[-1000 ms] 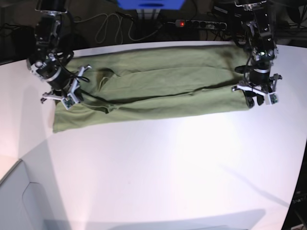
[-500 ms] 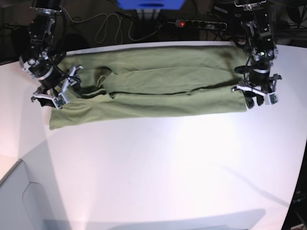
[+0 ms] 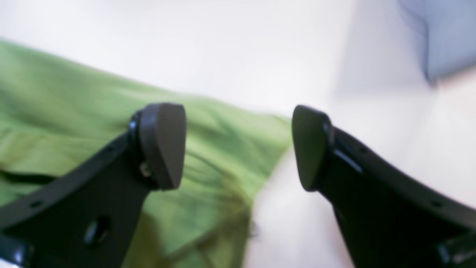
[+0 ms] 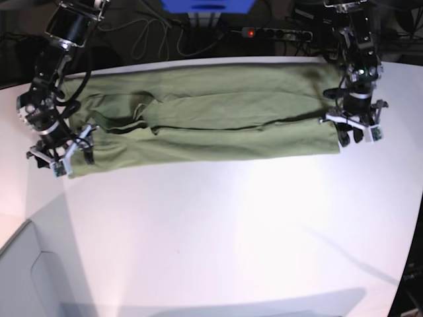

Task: Fold the T-shirt properly
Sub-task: 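Shift the right gripper along the folded sleeve edge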

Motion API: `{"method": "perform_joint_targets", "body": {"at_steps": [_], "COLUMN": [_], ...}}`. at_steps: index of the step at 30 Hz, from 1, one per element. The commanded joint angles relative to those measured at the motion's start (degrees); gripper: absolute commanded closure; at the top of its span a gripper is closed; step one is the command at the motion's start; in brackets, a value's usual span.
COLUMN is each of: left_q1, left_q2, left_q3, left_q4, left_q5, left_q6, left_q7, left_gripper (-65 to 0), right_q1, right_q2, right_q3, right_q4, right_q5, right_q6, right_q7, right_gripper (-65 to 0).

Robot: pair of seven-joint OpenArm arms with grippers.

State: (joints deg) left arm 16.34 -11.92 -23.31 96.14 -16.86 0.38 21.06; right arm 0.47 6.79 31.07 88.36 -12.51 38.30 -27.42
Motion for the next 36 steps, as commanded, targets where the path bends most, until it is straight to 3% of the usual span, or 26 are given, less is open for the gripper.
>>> {"method": "perform_joint_targets", "body": {"at_steps": [1,16,18,23,27,36], "left_q1": [-0.1,-0.6,-0.6,-0.4,-0.3,-0.2], "left_q2": [-0.6,-0.5,-0.5,-0.5,-0.5,-0.5], "left_q3": [-0.3,-0.3,-0.3,-0.3,-0.3,-0.3], "left_q4": [1.0,0.7,0.7,0.7,0.6,0.6], "left_q5": [-0.1,-0.1,-0.1,-0.1,-0.1,-0.1], "left_q6": [0.1,0.1,0.1,0.1,0.1,0.1], "left_q7": [-1.4,-1.4,-1.4,-1.4,-1.4,-1.4], "left_gripper": [-21.4,-21.4,-21.4,-21.3,-21.3,-21.3], "right_q1": [2.2,4.7,5.1,5.9,6.9,9.0], "right_q2": [1.0,1.9,2.0,2.0,1.9,2.0], "right_q3": [1.4,3.3,3.3,3.3,3.3,3.3], "right_q4": [-0.9,-11.1,-12.2,-12.2,-12.4,-12.4], "right_q5": [0.9,1.0,1.0,1.0,1.0,1.0], "right_q6": [0.2,0.2,0.2,0.2,0.2,0.2], "right_q7": [0.4,-1.0,-1.0,-1.0,-1.0,-1.0], "right_gripper": [-39.2,-38.1,-33.3,-12.4,-0.3,-0.2]}}
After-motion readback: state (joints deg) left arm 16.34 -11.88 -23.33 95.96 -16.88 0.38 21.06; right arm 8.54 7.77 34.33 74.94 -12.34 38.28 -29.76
